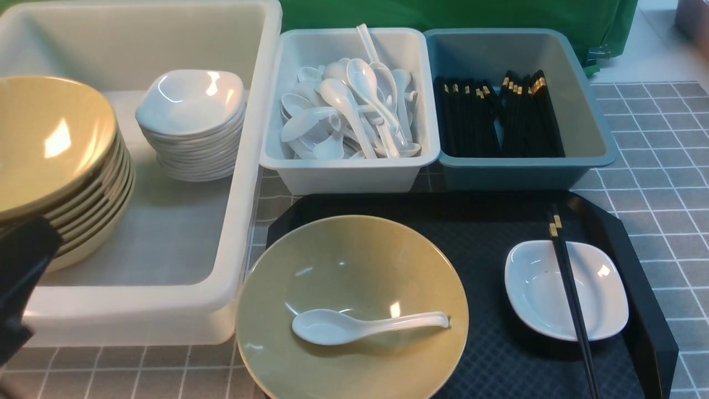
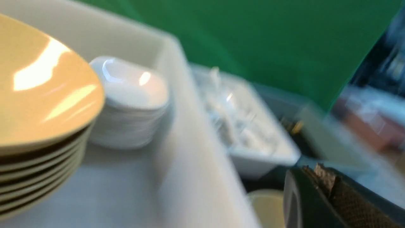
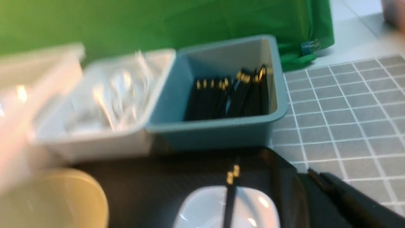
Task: On grey table put chopsticks spoon bowls plates into blue grey white boxes.
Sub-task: 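Move the grippers toward the tableware on the black tray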
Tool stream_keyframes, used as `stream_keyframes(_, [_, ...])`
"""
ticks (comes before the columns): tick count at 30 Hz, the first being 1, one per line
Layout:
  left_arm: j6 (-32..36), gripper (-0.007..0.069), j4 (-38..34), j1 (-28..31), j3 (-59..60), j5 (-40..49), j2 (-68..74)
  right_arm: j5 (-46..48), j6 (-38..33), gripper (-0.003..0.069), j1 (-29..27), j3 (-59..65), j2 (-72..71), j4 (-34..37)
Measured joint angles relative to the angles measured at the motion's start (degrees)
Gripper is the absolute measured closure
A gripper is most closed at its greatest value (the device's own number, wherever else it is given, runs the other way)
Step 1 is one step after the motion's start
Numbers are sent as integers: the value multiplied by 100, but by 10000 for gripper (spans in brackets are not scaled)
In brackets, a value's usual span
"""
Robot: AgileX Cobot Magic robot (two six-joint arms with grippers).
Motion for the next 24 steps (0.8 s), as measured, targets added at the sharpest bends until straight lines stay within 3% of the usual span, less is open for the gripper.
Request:
stream_keyframes(5, [-5,633,1685,0,-1404,1927,1556,1351,-1012,625,75,-1347,1488,-26])
stream_keyframes(8, [-5,633,2095,-24,-1893,2581,2136,1734,-1271,625,384,-1695,1976,-48])
stream_keyframes(13, [2,633,2265,-413,-2355,2815,2749,2205,-1399,625,1015,-1937,2510,-380])
stream_keyframes(18, [55,633,2446,-1554,-2945,2855,3560,2830,-1036,624,1834,-2267,3505,-1250])
stream_keyframes(24, [-28,633,3047,-2847,-3725,2848,4600,3080,-606,619,2000,-2749,4516,-1470])
